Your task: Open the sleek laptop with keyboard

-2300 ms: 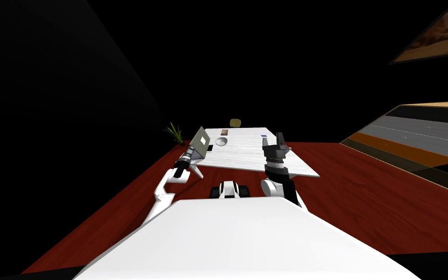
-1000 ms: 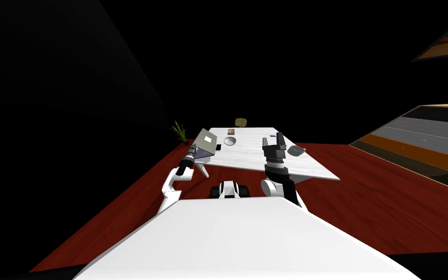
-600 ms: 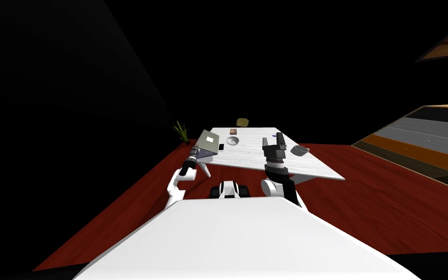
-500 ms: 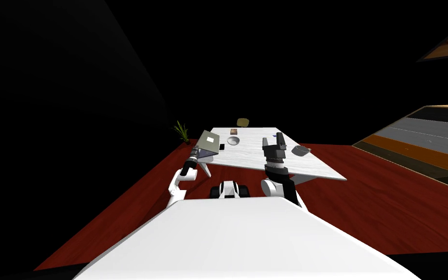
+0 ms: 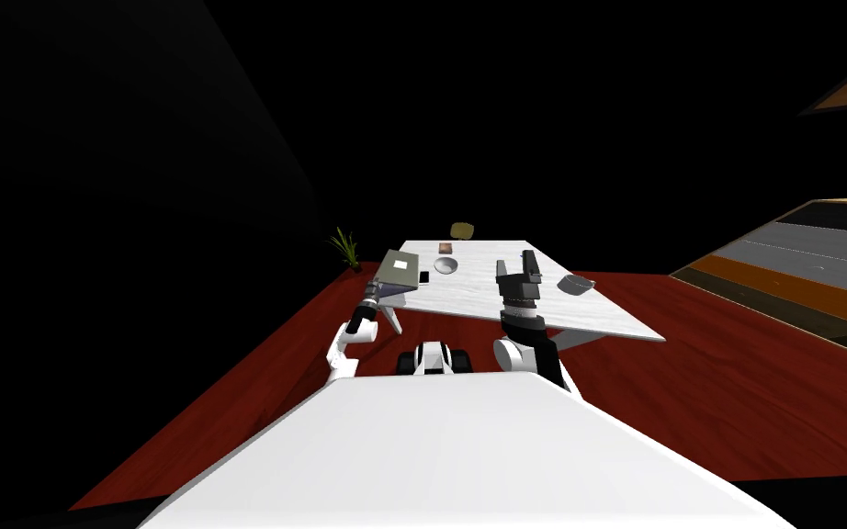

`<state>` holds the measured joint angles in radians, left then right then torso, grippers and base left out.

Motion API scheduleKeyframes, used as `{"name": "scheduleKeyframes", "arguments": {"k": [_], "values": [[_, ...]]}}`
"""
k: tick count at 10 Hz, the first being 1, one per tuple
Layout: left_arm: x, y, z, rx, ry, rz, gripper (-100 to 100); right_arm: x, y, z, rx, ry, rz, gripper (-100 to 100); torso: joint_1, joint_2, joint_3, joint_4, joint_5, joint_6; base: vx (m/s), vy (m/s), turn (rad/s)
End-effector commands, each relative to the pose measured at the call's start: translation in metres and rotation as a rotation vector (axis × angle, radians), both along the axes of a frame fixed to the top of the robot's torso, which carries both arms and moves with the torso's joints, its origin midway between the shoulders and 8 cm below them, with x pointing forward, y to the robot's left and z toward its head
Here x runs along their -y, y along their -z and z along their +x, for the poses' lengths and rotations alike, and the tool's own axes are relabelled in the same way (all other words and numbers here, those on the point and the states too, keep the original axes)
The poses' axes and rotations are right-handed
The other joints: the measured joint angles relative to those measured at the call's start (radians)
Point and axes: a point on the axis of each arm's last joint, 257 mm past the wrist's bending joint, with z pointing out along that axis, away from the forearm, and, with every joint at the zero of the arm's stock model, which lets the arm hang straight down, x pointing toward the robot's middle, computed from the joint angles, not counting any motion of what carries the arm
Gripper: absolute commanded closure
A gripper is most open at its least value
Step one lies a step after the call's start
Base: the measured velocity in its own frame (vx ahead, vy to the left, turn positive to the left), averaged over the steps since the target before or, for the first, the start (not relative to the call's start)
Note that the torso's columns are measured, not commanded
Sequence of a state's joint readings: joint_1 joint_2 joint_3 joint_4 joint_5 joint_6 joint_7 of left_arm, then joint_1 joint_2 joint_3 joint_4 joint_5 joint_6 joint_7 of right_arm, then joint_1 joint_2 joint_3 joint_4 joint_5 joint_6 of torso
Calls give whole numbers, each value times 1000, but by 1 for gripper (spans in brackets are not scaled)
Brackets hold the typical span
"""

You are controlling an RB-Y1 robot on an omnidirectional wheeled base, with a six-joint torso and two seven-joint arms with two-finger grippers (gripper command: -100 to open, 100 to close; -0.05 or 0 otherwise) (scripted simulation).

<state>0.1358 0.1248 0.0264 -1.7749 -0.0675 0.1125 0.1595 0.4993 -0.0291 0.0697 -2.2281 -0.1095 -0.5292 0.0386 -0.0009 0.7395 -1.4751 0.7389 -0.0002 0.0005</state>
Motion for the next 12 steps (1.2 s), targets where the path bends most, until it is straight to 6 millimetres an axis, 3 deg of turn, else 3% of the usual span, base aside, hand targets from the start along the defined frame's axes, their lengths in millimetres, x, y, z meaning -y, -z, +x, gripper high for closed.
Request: {"name": "scheduleKeyframes", "arguments": {"k": [1, 9, 10, 11, 12], "values": [[3, -3, 0, -1, 1, -37, -100, 0, 0, 0, 0, 0, 0, 0, 2, -1, -1, 0, 0, 0, 7, 39, -25], [-1, -48, -11, 0, -8, -35, -100, 0, 0, 0, 0, 0, 0, 0, 0, 1, 0, 1, -1, -1, 10, -6, -11], [-1, -43, -10, -4, -8, -35, -100, 0, 0, 0, 0, 0, 0, 0, 0, 1, 0, 1, -1, -1, 0, 0, 0], [-2, -42, -11, -8, -9, -36, 0, 0, 0, 0, 0, 0, 0, 0, 0, 0, 0, 1, -1, -1, 0, 0, 0], [-2, -40, -11, -12, -10, -36, 0, 0, 0, 0, 0, 0, 0, 0, 0, 0, 0, 1, -1, -1, 0, 0, 0]]}}
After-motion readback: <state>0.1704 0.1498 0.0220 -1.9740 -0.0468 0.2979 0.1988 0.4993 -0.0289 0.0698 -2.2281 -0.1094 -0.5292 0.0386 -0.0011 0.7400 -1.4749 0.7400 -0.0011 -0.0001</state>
